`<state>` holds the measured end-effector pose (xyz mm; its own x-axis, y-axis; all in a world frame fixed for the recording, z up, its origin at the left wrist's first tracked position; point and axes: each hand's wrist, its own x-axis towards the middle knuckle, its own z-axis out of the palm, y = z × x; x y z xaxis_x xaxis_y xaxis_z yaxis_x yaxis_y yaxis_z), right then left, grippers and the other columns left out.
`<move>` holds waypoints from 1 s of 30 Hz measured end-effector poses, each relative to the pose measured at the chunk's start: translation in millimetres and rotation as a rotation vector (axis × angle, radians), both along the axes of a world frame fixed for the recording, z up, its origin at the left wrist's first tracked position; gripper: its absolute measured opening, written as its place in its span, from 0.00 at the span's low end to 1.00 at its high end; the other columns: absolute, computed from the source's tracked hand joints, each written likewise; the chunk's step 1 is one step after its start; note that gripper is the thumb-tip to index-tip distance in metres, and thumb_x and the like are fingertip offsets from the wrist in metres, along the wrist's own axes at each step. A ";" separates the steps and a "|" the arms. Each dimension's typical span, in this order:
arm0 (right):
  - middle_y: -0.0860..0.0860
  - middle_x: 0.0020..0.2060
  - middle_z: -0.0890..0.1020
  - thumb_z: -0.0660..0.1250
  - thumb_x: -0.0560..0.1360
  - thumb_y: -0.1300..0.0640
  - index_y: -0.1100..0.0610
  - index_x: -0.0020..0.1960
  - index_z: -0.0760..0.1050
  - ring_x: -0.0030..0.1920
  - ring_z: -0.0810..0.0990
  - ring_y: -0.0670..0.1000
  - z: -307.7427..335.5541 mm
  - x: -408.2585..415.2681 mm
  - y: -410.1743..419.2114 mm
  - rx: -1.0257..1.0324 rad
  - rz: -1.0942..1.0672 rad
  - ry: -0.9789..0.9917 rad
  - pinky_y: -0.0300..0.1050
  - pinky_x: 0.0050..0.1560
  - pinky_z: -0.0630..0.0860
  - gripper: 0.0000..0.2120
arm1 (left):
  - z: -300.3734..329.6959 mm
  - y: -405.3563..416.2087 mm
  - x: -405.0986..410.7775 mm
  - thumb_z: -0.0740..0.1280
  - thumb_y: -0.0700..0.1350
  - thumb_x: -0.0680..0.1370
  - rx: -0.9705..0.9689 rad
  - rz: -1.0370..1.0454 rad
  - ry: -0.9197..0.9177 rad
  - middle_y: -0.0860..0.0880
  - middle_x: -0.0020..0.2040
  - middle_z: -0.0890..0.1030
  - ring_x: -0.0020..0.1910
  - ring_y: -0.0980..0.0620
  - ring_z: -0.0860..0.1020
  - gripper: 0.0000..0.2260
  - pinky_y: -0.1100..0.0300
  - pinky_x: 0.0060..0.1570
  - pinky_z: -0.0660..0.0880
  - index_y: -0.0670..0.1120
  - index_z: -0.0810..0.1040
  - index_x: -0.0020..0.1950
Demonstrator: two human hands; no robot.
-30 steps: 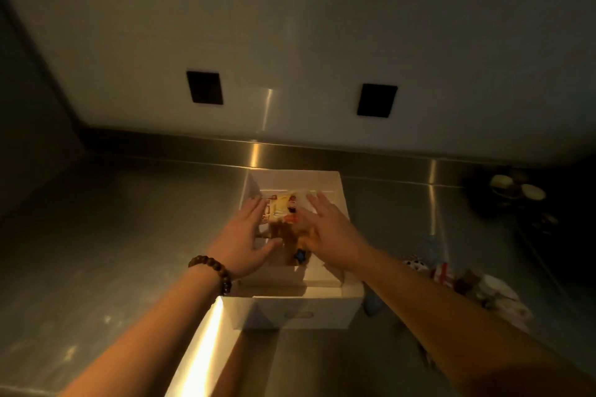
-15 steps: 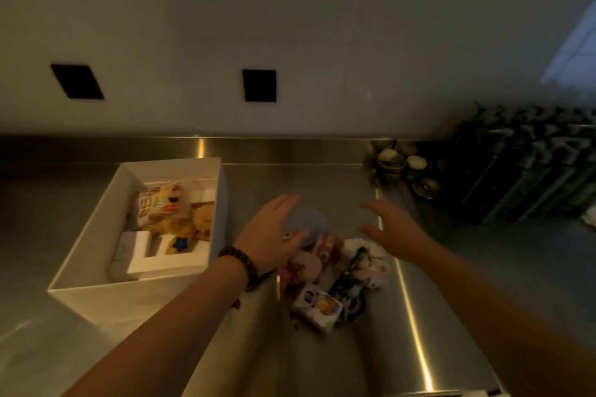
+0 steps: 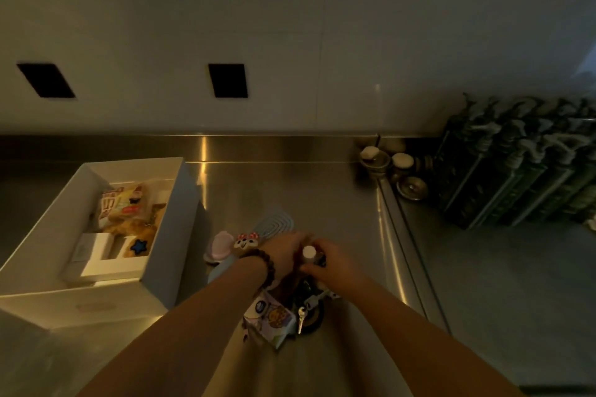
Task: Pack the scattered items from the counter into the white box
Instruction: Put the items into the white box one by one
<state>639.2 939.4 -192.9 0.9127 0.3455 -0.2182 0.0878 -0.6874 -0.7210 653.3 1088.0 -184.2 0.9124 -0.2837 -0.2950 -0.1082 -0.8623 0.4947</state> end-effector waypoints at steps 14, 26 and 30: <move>0.56 0.43 0.81 0.69 0.73 0.61 0.59 0.49 0.75 0.44 0.80 0.55 61.2 36.8 29.0 0.371 -0.033 -0.135 0.49 0.46 0.77 0.06 | 86.0 46.6 9.5 0.70 0.43 0.72 -0.136 0.181 -0.341 0.48 0.48 0.79 0.48 0.50 0.76 0.10 0.58 0.47 0.72 0.44 0.77 0.51; 0.45 0.44 0.79 0.70 0.72 0.62 0.54 0.52 0.75 0.45 0.78 0.43 137.1 31.2 241.1 0.510 0.262 -0.256 0.30 0.44 0.73 0.10 | 153.8 288.5 -39.3 0.71 0.44 0.71 -0.043 0.450 -0.463 0.58 0.43 0.74 0.43 0.60 0.72 0.08 0.69 0.37 0.65 0.53 0.75 0.46; 0.42 0.47 0.77 0.67 0.75 0.58 0.46 0.50 0.73 0.46 0.75 0.38 105.0 28.4 312.0 0.370 0.233 -0.157 0.29 0.38 0.68 0.08 | 109.7 354.4 -34.2 0.70 0.44 0.73 -0.026 0.422 -0.288 0.54 0.49 0.77 0.45 0.61 0.73 0.10 0.69 0.42 0.68 0.50 0.76 0.54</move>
<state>667.6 1251.4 -88.0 0.8134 0.5742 0.0931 0.3374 -0.3354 -0.8796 619.1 1442.4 -74.5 0.9923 0.1231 -0.0120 0.1115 -0.8481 0.5179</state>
